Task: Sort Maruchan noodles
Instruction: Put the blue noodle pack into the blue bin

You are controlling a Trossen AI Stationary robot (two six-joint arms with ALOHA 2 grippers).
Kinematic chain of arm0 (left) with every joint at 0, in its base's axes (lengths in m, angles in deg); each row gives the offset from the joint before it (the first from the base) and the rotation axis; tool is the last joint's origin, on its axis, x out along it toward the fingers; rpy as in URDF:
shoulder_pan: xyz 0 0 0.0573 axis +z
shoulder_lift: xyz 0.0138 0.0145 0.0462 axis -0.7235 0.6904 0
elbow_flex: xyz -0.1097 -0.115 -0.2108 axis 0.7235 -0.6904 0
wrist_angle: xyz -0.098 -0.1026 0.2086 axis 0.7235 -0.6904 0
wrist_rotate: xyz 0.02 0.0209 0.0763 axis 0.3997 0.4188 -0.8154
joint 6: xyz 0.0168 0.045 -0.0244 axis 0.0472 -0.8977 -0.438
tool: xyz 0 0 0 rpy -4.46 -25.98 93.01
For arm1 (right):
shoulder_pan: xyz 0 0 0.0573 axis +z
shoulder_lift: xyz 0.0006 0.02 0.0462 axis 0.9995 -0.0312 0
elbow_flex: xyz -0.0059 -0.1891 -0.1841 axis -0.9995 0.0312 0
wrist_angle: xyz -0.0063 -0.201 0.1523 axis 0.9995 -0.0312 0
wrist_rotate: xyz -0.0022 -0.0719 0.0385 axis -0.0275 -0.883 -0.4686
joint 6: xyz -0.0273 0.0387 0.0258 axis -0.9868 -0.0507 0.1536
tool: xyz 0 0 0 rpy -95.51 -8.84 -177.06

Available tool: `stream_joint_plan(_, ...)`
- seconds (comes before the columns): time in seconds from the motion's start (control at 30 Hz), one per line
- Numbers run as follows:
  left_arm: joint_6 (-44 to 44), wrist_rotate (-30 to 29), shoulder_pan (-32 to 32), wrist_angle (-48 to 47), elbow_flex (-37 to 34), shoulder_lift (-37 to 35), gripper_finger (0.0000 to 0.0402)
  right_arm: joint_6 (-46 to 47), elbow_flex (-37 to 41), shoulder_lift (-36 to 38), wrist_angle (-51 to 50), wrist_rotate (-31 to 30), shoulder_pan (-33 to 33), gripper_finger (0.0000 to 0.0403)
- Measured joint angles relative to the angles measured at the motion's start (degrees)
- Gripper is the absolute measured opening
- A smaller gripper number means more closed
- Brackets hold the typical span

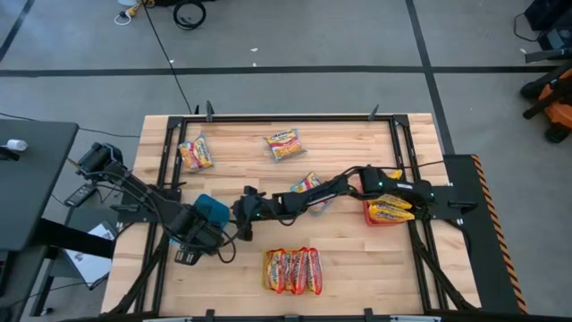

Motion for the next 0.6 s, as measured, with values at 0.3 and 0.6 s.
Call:
stream_joint_plan(0.3, -2.97, 0.88, 0.02, 0.09, 0.00, -0.02, 0.0069, 3.55, -0.07, -1.77, 7.79, -3.97, -2.83, 0.0222)
stream_joint_plan(0.6, -2.67, 1.93, 0.02, 0.98, 0.00, -0.04, 0.0020, 4.95, -0.07, -1.68, 8.62, -1.55, -6.23, 0.0222)
